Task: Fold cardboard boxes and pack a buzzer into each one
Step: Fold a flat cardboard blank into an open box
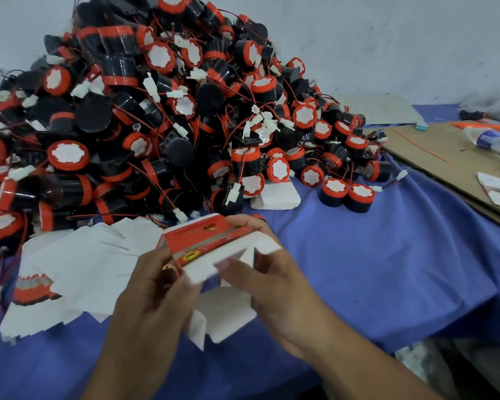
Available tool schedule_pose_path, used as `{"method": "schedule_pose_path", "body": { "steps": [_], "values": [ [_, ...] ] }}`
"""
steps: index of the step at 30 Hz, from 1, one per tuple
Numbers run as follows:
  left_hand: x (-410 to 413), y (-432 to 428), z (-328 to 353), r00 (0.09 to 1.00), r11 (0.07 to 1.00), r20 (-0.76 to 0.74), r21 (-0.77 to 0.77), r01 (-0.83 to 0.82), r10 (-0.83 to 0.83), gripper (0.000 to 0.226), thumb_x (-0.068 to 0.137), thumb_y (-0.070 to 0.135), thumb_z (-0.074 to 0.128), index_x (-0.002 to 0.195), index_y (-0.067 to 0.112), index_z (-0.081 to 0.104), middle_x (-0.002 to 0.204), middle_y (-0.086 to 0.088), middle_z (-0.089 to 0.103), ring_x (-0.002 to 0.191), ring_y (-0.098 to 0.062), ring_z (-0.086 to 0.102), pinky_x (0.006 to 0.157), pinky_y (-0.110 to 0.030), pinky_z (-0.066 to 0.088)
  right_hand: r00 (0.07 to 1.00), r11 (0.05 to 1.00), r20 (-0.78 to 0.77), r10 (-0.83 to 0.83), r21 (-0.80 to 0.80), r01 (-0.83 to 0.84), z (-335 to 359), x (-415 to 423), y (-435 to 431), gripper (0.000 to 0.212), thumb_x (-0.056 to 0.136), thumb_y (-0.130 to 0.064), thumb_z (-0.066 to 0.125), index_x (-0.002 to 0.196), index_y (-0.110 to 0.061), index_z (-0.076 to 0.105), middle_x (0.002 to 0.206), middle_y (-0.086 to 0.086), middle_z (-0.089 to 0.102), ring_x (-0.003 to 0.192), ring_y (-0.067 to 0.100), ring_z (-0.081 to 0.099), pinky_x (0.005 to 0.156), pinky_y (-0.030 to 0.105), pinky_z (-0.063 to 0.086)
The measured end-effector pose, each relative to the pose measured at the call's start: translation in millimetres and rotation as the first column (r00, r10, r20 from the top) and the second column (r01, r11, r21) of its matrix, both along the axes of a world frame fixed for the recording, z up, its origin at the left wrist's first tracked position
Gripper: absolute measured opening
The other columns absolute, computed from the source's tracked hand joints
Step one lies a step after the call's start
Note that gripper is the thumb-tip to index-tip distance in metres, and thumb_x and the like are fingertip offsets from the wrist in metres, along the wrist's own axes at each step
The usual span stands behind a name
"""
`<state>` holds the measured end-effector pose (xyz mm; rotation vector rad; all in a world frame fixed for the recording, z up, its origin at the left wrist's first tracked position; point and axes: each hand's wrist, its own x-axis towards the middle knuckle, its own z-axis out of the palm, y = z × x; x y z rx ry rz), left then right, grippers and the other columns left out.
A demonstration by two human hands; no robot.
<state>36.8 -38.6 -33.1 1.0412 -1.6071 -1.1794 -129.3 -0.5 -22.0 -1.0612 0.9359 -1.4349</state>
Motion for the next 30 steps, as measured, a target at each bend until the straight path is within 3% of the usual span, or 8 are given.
{"method": "schedule_pose_path", "body": {
  "steps": [3,6,9,16,22,24,27,30],
  "values": [
    [0.2,16.3,6.8,0.975,0.976,0.078,-0.052,0.211,-0.207,0.081,0.054,0.073,0.072,0.13,0.06,0.047,0.124,0.021,0.063,0.112,0.0,0.062,0.078,-0.019,0.053,0.997,0.996,0.008,-0.079,0.034,0.078,-6.5,-3.7,0.6,0.043,0.08,-0.009,0.063,0.118,-0.031,0.064,0.115,0.005,0.072,0.11,0.025,0.067,0.091,0.04,0.055],
    [-1.6,13.0,0.9,0.968,0.968,0.051,-0.023,0.249,-0.248,0.101,0.045,0.075,0.081,0.136,0.059,0.04,0.135,0.02,0.058,0.124,-0.008,0.056,0.097,-0.04,0.05,0.993,0.994,-0.057,-0.107,-0.007,0.107,-8.1,-6.1,2.0,0.046,0.082,-0.006,0.059,0.112,-0.04,0.067,0.11,-0.001,0.074,0.107,0.018,0.07,0.091,0.037,0.058],
    [-2.5,8.8,-2.9,0.979,0.979,0.03,-0.015,0.203,-0.203,0.091,0.044,0.075,0.081,0.127,0.062,0.046,0.129,0.02,0.061,0.12,-0.006,0.059,0.093,-0.037,0.051,0.986,0.994,-0.133,-0.104,-0.044,0.099,-7.2,-2.3,2.4,0.049,0.086,-0.005,0.059,0.108,-0.048,0.068,0.107,-0.007,0.074,0.104,0.012,0.07,0.086,0.027,0.057],
    [-5.6,0.0,-7.6,0.993,0.999,-0.112,0.003,0.045,-0.044,0.041,0.065,0.05,0.067,0.105,0.057,0.066,0.103,0.017,0.073,0.092,-0.003,0.07,0.062,-0.02,0.057,0.981,0.997,-0.192,-0.005,-0.077,-0.01,-3.0,1.6,4.5,0.051,0.097,-0.012,0.065,0.137,-0.04,0.051,0.12,-0.003,0.071,0.112,0.014,0.067,0.09,0.026,0.054],
    [1.7,-4.6,-8.3,0.981,0.993,-0.165,0.072,-0.091,0.102,0.045,0.069,0.061,0.055,0.105,0.041,0.074,0.095,-0.001,0.076,0.091,-0.031,0.071,0.079,-0.063,0.055,0.972,0.995,-0.219,0.089,-0.022,-0.097,3.3,0.1,10.0,0.062,0.099,-0.016,0.063,0.142,-0.052,0.036,0.104,-0.016,0.074,0.097,0.004,0.069,0.081,0.017,0.052],
    [0.0,-2.3,-6.3,0.98,0.988,-0.128,0.034,-0.148,0.152,0.042,0.068,0.064,0.053,0.099,0.045,0.075,0.095,0.005,0.076,0.09,-0.022,0.071,0.075,-0.049,0.056,0.969,0.995,-0.234,0.081,-0.036,-0.091,5.3,0.6,10.5,0.059,0.101,-0.014,0.06,0.141,-0.051,0.036,0.087,-0.025,0.07,0.081,-0.004,0.065,0.071,0.012,0.049],
    [-1.8,0.8,2.3,0.983,0.983,-0.053,-0.048,-0.179,0.176,0.036,0.062,0.068,0.053,0.094,0.061,0.069,0.106,0.025,0.069,0.092,0.004,0.066,0.071,-0.023,0.049,0.986,0.999,-0.166,0.025,-0.036,-0.031,2.4,3.4,8.2,0.051,0.1,-0.017,0.06,0.136,-0.053,0.05,0.085,-0.016,0.069,0.079,0.009,0.061,0.065,0.025,0.045],
    [-1.2,4.7,6.5,0.998,0.996,-0.028,-0.067,0.055,-0.057,0.051,0.056,0.075,0.068,0.106,0.062,0.063,0.112,0.021,0.068,0.097,0.002,0.066,0.07,-0.009,0.051,0.992,0.995,-0.074,-0.099,-0.04,0.096,-5.8,4.1,3.6,0.044,0.09,-0.027,0.064,0.124,-0.056,0.06,0.09,-0.001,0.068,0.079,0.014,0.064,0.068,0.041,0.046]
  ]
}}
